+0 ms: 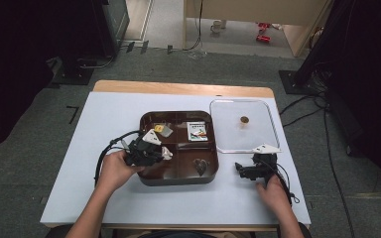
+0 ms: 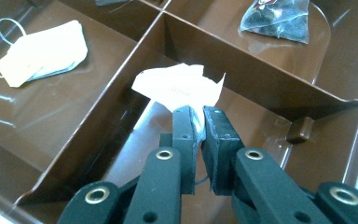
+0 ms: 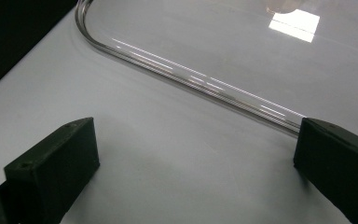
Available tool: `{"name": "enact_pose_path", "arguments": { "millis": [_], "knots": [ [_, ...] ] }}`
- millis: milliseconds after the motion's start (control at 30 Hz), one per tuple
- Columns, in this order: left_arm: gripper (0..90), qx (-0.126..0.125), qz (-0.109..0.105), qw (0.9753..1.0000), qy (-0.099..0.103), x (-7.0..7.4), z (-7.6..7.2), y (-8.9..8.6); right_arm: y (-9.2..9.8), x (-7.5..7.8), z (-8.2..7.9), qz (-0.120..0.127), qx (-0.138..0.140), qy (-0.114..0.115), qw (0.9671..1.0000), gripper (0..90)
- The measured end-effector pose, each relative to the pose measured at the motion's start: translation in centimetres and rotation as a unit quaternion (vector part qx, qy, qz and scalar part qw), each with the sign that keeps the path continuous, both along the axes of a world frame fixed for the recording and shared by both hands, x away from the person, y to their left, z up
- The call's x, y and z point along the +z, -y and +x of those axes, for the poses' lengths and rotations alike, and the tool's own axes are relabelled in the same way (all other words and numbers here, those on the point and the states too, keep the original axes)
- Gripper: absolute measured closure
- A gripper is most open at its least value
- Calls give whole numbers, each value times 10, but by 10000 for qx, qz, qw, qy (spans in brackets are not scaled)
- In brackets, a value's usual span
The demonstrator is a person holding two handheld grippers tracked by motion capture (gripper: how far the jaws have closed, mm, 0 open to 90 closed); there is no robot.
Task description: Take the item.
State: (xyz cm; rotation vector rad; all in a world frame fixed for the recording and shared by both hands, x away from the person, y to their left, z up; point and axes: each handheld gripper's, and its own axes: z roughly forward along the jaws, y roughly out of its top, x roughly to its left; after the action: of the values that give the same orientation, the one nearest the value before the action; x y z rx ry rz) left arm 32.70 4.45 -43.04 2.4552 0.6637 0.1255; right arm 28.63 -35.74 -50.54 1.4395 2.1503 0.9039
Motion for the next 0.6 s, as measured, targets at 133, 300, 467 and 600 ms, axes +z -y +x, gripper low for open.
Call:
{"name": "enact_pose_path", "arguments": {
  "millis": [133, 300, 467, 600],
  "knots": [
    [844, 47, -42, 10000, 14, 1, 0, -4, 0, 0, 0, -1, 0, -1, 10000, 0],
    [844, 91, -132, 9999, 50, 4, -1, -11, 0, 0, 0, 0, 3, 0, 10000, 0],
    [844, 173, -232, 9996, 54, 6, -2, -18, 0, 0, 0, 3, 2, -5, 10000, 0],
    [844, 268, -305, 9991, 91, 8, -3, -25, 0, 0, 0, 1, 3, -7, 10000, 0]
  ]
}}
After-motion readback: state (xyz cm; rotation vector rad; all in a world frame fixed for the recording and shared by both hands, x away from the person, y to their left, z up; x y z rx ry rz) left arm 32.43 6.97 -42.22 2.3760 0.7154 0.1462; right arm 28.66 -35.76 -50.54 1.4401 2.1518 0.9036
